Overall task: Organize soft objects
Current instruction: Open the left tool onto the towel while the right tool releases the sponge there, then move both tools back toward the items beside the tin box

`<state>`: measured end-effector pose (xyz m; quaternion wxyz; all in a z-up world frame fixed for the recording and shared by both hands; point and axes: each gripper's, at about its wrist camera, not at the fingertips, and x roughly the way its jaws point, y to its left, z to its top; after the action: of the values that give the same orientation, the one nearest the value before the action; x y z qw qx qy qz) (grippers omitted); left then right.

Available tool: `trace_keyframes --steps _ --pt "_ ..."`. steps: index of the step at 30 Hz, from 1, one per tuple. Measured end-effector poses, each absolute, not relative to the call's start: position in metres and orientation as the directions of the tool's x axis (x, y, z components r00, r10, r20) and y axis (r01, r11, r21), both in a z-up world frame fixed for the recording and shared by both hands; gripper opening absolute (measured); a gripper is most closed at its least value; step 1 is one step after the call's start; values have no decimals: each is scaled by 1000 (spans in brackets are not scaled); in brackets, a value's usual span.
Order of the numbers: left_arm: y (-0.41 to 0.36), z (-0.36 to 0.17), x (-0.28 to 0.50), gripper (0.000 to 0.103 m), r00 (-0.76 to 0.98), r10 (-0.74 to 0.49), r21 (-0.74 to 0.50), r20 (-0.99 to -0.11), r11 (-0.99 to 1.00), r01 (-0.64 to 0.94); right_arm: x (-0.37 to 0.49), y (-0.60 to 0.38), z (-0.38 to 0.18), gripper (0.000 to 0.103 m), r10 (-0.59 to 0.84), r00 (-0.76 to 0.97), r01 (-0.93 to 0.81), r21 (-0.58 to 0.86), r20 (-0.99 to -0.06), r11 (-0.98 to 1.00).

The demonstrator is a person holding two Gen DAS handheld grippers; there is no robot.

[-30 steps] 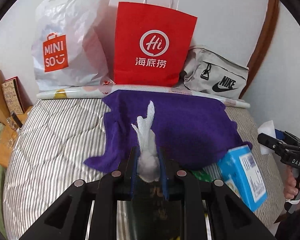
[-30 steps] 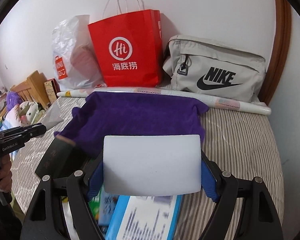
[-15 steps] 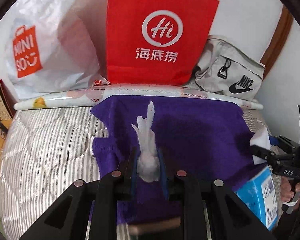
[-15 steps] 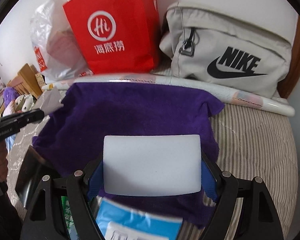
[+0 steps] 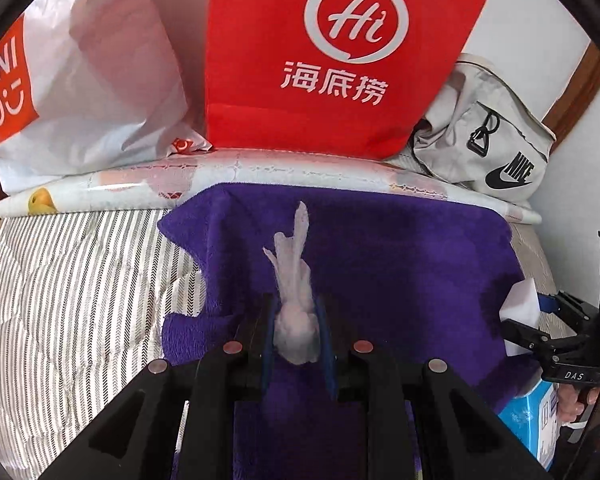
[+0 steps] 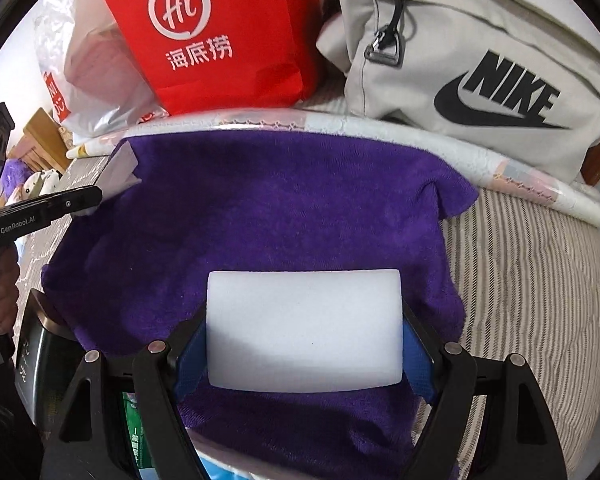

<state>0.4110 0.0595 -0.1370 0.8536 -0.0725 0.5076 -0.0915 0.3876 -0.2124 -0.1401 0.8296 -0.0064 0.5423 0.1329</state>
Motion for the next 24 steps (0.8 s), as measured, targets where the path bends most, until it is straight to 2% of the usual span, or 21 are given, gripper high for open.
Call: trace_keyframes --steps 3,8,9,15,20,24 --pt "62 -138 413 21 473 -235 -225 -849 971 77 389 -213 -143 81 206 363 -217 133 -909 967" --pt "61 -135 413 56 469 -254 -253 -846 965 66 390 -212 -145 88 198 350 -214 127 -916 969" --pt "60 -134 412 58 477 -251 -248 -842 966 69 390 -213 -144 88 198 356 -211 128 -913 969" --pt "61 -124 406 59 489 -223 -219 -843 973 66 385 -217 -135 90 181 371 -185 119 -911 975" --pt "62 -110 391 59 493 -154 -155 -856 987 39 373 -208 -120 90 61 404 -192 -19 -913 981" --pt "64 -91 370 61 521 -140 -137 -842 990 44 358 -206 -107 90 39 406 -193 -44 -913 980"
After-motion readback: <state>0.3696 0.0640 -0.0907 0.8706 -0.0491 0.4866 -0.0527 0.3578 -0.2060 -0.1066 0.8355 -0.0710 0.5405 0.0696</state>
